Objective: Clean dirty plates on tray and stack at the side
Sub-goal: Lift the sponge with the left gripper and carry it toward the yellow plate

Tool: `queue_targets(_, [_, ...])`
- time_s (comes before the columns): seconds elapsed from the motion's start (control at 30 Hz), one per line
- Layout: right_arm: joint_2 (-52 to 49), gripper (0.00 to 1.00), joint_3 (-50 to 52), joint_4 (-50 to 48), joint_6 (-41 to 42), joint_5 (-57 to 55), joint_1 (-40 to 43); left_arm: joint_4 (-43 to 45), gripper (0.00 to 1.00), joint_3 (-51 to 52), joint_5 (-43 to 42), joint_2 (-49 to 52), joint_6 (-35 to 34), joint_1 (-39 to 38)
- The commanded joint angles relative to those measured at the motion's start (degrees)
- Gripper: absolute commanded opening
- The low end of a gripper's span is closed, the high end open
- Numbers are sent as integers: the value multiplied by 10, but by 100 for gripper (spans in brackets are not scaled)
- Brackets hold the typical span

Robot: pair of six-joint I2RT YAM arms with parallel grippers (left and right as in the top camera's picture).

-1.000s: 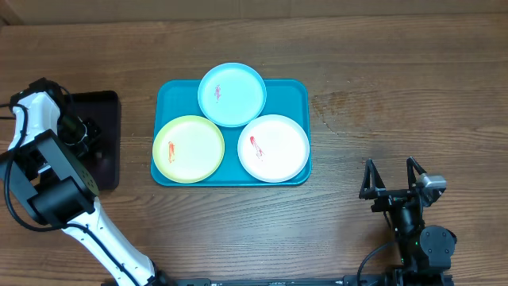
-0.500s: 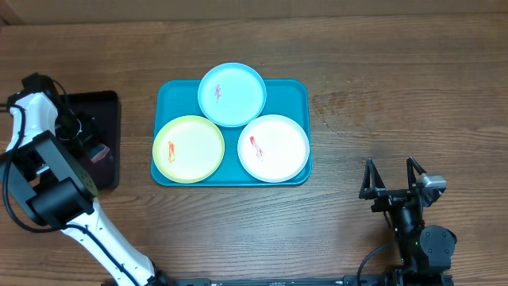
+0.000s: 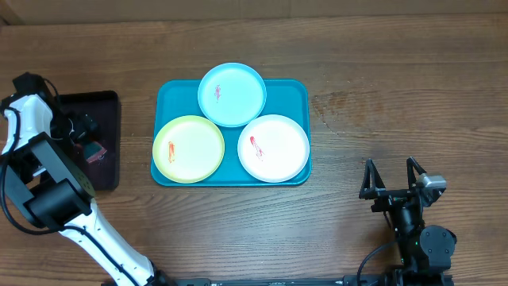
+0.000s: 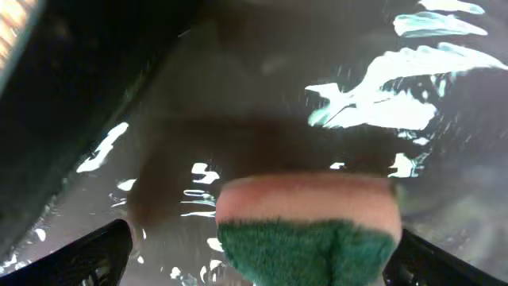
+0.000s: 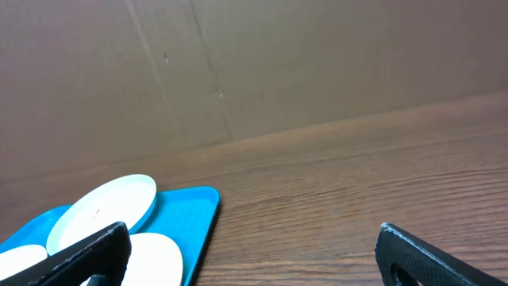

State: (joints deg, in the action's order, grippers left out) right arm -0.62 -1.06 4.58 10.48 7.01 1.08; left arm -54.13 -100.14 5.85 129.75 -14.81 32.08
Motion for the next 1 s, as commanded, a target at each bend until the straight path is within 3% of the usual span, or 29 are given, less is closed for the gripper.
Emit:
queue_targets(0.0, [5, 100, 6, -2, 0, -8, -3, 13, 100, 15, 66, 37, 3, -5])
queue_targets(0.03, [5, 100, 6, -2, 0, -8, -3, 14, 100, 15, 66, 37, 3, -5])
queue_targets(0.07, [5, 100, 6, -2, 0, -8, -3, 16, 93, 15, 66, 37, 3, -5])
queue_targets(0.13, [5, 100, 6, -2, 0, -8, -3, 16, 50, 15, 66, 37, 3, -5])
queue_targets(0.17, [5, 100, 6, -2, 0, -8, -3, 16, 13, 15, 66, 37, 3, -5])
queue_targets(0.2, [5, 100, 6, -2, 0, -8, -3, 15, 4, 15, 66, 37, 2, -5])
queue_targets(0.27, [5, 100, 6, -2, 0, -8, -3, 12, 4, 15, 62, 37, 2, -5])
queue_targets(0.3, [5, 100, 6, -2, 0, -8, -3, 5, 12, 15, 60, 37, 2, -5])
queue_targets(0.33, [5, 100, 6, -2, 0, -8, -3, 1, 39, 15, 55, 37, 2, -5])
queue_targets(0.37, [5, 100, 6, -2, 0, -8, -3, -5, 81, 15, 44, 37, 2, -5])
queue_targets(0.4, [5, 100, 6, -2, 0, -8, -3, -11, 100, 15, 32, 37, 2, -5])
queue_targets(0.8, [5, 100, 6, -2, 0, -8, -3, -124, 97, 15, -72, 37, 2, -5])
queue_targets(0.9, [5, 100, 6, -2, 0, -8, -3, -130, 72, 15, -73, 37, 2, -5])
queue_targets(0.97, [5, 100, 6, -2, 0, -8, -3, -129, 39, 15, -74, 37, 2, -5])
